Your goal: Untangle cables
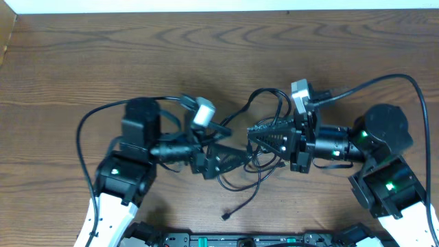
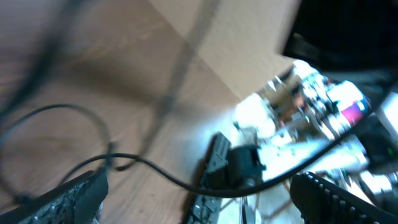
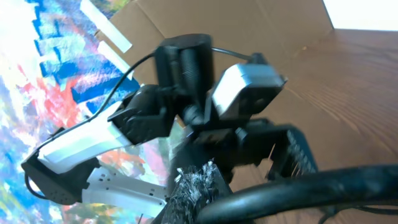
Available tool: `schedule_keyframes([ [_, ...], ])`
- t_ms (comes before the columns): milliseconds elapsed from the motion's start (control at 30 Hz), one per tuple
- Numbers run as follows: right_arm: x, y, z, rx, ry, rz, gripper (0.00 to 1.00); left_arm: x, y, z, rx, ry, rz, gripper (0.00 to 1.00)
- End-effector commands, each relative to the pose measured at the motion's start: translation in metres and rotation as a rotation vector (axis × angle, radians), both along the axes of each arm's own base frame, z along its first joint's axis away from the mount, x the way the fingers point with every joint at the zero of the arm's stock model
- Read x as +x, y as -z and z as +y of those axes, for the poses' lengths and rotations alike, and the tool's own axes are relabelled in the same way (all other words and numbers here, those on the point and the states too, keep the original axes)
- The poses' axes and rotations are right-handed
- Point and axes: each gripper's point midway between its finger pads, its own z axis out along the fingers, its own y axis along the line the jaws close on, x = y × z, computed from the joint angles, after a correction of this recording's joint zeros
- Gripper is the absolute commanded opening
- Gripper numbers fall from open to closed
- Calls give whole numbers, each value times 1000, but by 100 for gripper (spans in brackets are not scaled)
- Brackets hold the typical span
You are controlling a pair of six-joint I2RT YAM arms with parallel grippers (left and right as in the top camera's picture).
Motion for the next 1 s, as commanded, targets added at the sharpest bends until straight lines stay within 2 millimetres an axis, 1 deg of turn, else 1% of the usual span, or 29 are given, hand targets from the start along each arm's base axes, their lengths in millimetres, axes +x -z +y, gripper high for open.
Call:
schedule_keyframes([
  [0, 9, 2, -1, -2, 7, 25, 1, 0, -1, -8, 33, -12, -58, 98],
  [67, 13, 5, -1, -5, 8, 50, 1, 5, 3, -10, 61, -44, -65, 98],
  [133, 12, 4, 0, -1, -9, 44, 1, 7, 5, -10, 74, -61, -70, 98],
  [267, 9, -6, 1, 31, -30, 31, 1, 20, 15, -10, 133, -139, -83, 98],
  [400, 1, -20, 1, 69, -76, 9, 1, 34, 30, -11, 207, -216, -92, 98],
  [467, -4, -25, 1, 79, -100, -6, 1, 37, 33, -12, 217, -222, -94, 98],
  [533, -4, -25, 0, 78, -104, -7, 1, 32, 29, -16, 198, -177, -123, 98],
  [633, 2, -21, -4, 70, -82, 7, 1, 13, 10, -27, 103, -43, -180, 98],
  [800, 9, -20, -13, 66, -63, 9, 1, -8, -11, -31, 12, 75, -247, 98],
  [900, 10, -20, -17, 64, -63, 9, 1, -8, -16, -28, 7, 60, -270, 98],
  [967, 9, -20, -18, 63, -73, 8, 1, -2, -18, -24, 15, 25, -281, 98],
])
